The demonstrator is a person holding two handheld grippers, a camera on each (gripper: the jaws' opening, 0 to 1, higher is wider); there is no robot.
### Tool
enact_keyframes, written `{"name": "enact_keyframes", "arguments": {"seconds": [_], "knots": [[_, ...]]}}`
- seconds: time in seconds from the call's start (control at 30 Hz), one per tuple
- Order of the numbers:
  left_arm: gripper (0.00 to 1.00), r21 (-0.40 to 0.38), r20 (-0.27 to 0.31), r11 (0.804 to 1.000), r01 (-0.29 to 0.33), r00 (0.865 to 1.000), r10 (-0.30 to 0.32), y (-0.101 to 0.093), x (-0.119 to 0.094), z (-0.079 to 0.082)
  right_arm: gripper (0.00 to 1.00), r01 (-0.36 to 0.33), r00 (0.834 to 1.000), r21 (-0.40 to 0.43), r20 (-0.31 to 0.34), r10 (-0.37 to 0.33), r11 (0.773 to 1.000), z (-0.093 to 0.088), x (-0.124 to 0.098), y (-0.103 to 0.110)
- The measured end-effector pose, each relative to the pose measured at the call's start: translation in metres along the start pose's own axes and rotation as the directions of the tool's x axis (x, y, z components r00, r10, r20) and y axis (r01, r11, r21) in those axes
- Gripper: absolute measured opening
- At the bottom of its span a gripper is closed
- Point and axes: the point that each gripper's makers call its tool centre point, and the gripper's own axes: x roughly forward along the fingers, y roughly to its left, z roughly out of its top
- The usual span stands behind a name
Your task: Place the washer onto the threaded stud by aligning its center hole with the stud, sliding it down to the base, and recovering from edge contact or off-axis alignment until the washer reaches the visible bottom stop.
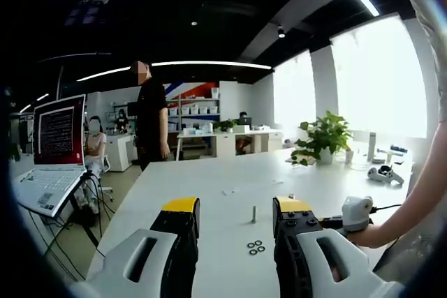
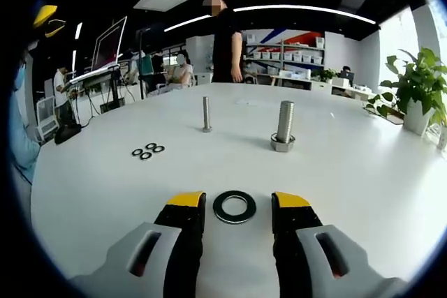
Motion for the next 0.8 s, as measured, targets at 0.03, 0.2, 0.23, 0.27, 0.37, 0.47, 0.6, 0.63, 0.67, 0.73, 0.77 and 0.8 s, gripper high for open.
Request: {"name": "enact_keyframes", "arguments": {"seconds": [0.03,0.2,0.23,0.27,0.37,0.47,0.6,0.63,0.67,0.73,0.77,0.8], "knots": [[0.4,0.0,0.0,1.0,-0.001,1.0,0.001,-0.0001,-0.0005,-0.0001,0.39,0.0,1.0,0.0,0.001,0.0,1.0,0.0,-0.0003,-0.0002],[0.4,-0.001,-0.002,1.0,-0.002,1.0,0.002,0.0006,-0.0016,-0.0015,0.35,-0.008,1.0,-0.002,0.003,0.008,1.0,-0.0008,-0.0001,0.0008],[0.4,-0.002,-0.001,1.0,-0.001,1.0,0.001,0.0005,-0.0017,-0.0015,0.34,-0.007,1.0,-0.002,0.004,0.007,1.0,-0.0009,-0.0006,0.0009],[0.4,-0.002,-0.002,1.0,-0.001,1.0,0.001,0.0005,-0.0016,-0.0016,0.34,-0.007,1.0,-0.002,0.004,0.007,1.0,-0.0009,-0.0006,0.0012],[0.4,-0.001,-0.004,1.0,0.001,1.0,-0.001,-0.0002,-0.001,-0.0021,0.31,-0.011,1.0,-0.004,0.006,0.011,1.0,-0.0008,-0.0015,0.0024],[0.4,0.0,-0.002,1.0,0.001,1.0,-0.001,-0.0001,-0.0003,-0.0016,0.28,-0.017,1.0,-0.008,0.006,0.017,1.0,-0.0009,-0.0016,0.0043],[0.4,-0.001,-0.003,1.0,0.003,1.0,-0.003,-0.0007,0.0008,-0.0018,0.26,-0.022,1.0,-0.011,0.005,0.022,1.0,-0.0005,-0.0029,0.0062],[0.4,0.0,-0.003,1.0,0.004,1.0,-0.004,-0.0009,0.0009,-0.0019,0.26,-0.021,1.0,-0.011,0.004,0.021,1.0,-0.0008,-0.0033,0.0051],[0.4,0.0,-0.003,1.0,0.005,1.0,-0.005,-0.001,0.0011,-0.0018,0.26,-0.022,1.0,-0.011,0.004,0.022,1.0,-0.0008,-0.0034,0.0057],[0.4,-0.001,-0.003,1.0,0.005,1.0,-0.005,-0.001,0.0013,-0.0017,0.26,-0.023,1.0,-0.013,0.003,0.023,1.0,-0.0008,-0.0037,0.006],[0.4,0.0,-0.003,1.0,0.004,1.0,-0.004,-0.0008,0.0012,-0.0016,0.26,-0.024,1.0,-0.012,0.002,0.024,1.0,-0.0008,-0.0038,0.0056],[0.4,-0.001,-0.003,1.0,0.005,1.0,-0.005,-0.0008,0.0013,-0.0018,0.26,-0.025,1.0,-0.009,0.002,0.025,1.0,-0.0008,-0.0039,0.0058]]}}
